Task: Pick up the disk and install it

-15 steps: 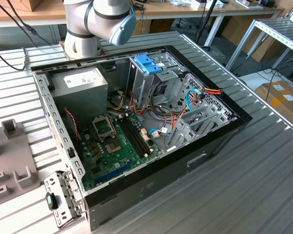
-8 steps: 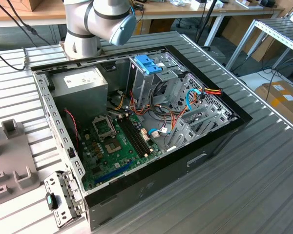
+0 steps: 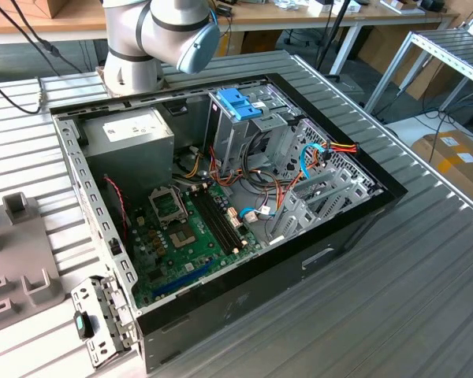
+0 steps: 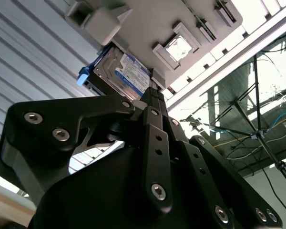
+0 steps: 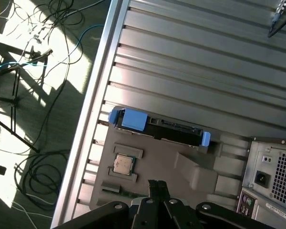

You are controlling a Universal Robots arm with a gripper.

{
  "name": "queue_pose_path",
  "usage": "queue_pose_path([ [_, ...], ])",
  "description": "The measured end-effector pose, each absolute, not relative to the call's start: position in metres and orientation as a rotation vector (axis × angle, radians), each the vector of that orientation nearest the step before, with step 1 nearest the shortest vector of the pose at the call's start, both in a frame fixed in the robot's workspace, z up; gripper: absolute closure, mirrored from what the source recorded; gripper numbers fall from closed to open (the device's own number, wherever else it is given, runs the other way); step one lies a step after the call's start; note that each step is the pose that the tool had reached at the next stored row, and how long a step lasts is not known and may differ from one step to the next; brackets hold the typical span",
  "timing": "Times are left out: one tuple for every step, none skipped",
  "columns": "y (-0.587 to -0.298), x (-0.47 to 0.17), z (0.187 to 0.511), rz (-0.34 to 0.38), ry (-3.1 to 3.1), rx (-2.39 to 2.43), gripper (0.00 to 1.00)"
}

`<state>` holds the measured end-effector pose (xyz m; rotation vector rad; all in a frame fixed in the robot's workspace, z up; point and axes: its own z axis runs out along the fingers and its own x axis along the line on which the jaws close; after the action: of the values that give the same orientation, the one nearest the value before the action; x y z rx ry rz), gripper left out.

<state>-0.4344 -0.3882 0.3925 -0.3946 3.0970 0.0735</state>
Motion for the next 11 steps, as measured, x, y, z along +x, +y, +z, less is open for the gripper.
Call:
queue_pose_path([
  [-0.3882, -0.4344, 0.3925, 0.074, 3.096, -0.401, 0.89],
  [-0.3882, -0.4344, 0.3925, 0.074, 3.096, -0.407, 0.89],
  [-0.3882, -0.4344, 0.3925, 0.074, 3.095, -0.415, 0.89],
  [-0.3882, -0.4344, 0.3925, 0.074, 3.094, -0.421, 0.89],
  [-0.3882, -0.4344, 0.3925, 0.074, 3.093, -0.429, 0.89],
  [-0.3882, -0.4344, 0.3925, 0.074, 3.092, -0.435, 0.89],
  [-0.3882, -0.4344, 0.3925, 0.074, 3.091, -0.445, 0.89],
  [-0.3882, -0.4344, 0.3925, 0.074, 3.09, -0.45, 0.89],
  [-0.3882, -0.4344, 0.3925, 0.074, 3.09, -0.456, 0.89],
  [-0.3882, -0.4344, 0.3925, 0.074, 3.088, -0.467, 0.89],
  [-0.3882, -0.4344, 0.3925, 0.074, 3.087, -0.476, 0.89],
])
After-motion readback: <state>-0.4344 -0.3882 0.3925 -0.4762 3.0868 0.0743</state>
